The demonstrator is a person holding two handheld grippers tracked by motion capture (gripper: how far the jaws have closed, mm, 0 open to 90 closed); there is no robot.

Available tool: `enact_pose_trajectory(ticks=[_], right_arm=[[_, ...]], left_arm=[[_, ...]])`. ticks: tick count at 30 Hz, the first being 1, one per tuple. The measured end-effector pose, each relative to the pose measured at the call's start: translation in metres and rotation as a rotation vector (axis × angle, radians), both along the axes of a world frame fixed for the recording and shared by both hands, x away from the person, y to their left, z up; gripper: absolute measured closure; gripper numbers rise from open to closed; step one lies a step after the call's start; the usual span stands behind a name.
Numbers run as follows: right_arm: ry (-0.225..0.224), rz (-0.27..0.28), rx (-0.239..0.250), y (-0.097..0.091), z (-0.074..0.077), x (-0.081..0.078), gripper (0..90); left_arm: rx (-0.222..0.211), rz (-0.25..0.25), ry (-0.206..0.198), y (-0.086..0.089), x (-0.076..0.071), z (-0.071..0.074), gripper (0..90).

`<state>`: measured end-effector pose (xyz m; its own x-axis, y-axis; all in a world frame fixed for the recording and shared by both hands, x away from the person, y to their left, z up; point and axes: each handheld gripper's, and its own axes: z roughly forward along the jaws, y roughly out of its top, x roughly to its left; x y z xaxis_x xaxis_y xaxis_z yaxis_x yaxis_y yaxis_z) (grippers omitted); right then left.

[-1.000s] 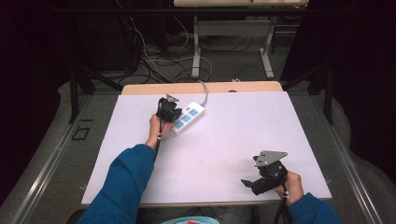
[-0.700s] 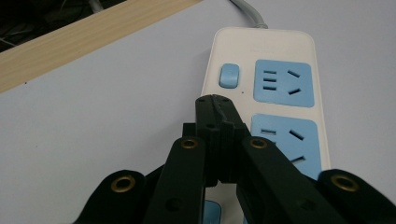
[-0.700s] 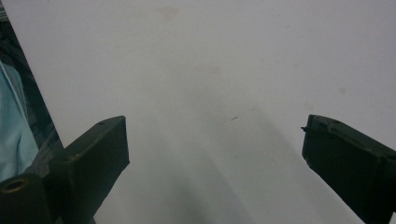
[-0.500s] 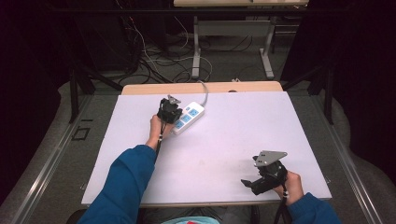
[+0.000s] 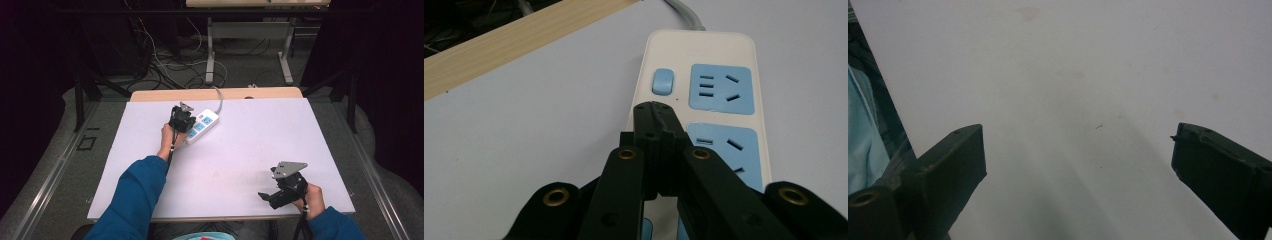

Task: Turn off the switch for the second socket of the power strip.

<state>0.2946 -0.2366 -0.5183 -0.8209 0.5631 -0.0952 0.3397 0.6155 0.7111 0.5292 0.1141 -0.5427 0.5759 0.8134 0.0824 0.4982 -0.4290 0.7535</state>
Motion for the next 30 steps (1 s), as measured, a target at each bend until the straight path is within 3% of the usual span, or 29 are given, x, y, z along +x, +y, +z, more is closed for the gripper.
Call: enact_pose_trajectory(ticks=[21,25,30], right_arm=[[0.000,-0.004,0.001,0.0002,0.0001,-0.0004,6.9],[0.001,0.001,0.000,0.0002,0.0003,-0.0005,6.9],[0.001,-0.002,0.001,0.0003,0.0000,-0.0002,6.9]], left_arm=[[0.007,0.004,0.006,-0.0015,-0.0004,0.0010,90.0],[0.037,-0.001,0.001,-0.0036,-0.0014,0.0020,90.0],[0.022,-0.006,0.002,-0.0030,-0.0005,0.0016,90.0]])
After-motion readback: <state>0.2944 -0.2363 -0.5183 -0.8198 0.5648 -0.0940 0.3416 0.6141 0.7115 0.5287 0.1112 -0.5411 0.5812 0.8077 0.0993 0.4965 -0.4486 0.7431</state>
